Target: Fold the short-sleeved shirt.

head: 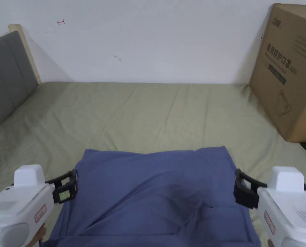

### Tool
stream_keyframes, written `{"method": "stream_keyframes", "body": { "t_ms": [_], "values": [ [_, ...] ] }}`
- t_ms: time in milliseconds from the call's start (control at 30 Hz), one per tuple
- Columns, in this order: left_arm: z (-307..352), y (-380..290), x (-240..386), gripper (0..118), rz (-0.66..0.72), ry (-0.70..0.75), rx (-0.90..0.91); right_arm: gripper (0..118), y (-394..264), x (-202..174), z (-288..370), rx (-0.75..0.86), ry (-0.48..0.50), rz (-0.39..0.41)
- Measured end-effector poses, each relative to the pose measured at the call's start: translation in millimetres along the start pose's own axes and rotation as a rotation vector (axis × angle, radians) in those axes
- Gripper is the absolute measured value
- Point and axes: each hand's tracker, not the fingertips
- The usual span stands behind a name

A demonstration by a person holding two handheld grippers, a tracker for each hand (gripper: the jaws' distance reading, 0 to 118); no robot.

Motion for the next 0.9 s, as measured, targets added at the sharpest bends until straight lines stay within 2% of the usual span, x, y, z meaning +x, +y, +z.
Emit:
{"method": "stream_keyframes", "body": {
  "t_ms": [67, 133, 167, 200, 233, 267, 367, 533, 733, 833, 867, 900],
  "values": [
    [3, 11, 9, 88, -0.040, -0.013, 0.056, 87, 14, -8, 5, 0.058, -0.009, 0.030],
    [6, 18, 17, 68, -0.065, -0.016, 0.099, 80, 23, -15, 8, 0.107, -0.023, 0.046],
    [7, 20, 20, 51, -0.062, -0.017, 0.099, 71, 26, -18, 9, 0.119, -0.026, 0.049],
    [6, 22, 23, 24, -0.069, -0.017, 0.112, 48, 28, -21, 10, 0.126, -0.023, 0.056],
    [5, 23, 25, 7, -0.074, -0.016, 0.119, 24, 29, -23, 11, 0.130, -0.022, 0.050],
    [5, 23, 27, 1, -0.083, -0.021, 0.127, 0, 30, -23, 10, 0.138, -0.028, 0.041],
    [7, 22, 31, 0, -0.088, -0.024, 0.141, 0, 30, -26, 11, 0.148, 0.004, 0.013],
    [4, 19, 33, 0, -0.096, -0.046, 0.101, 0, 28, -27, 7, 0.145, 0.003, 0.009],
    [-17, -15, 3, 0, -0.013, -0.061, -0.132, 0, 17, -23, 3, 0.108, 0.015, 0.012],
    [-26, -45, -18, 0, 0.008, -0.025, -0.264, 0, 9, -19, 0, 0.082, 0.020, 0.014],
    [-28, -57, -25, 3, 0.012, -0.014, -0.318, 0, 6, -18, -1, 0.072, 0.021, 0.014],
    [-28, -68, -32, 15, 0.022, 0.001, -0.342, 0, 3, -17, -2, 0.063, 0.022, 0.013]
  ]
}}
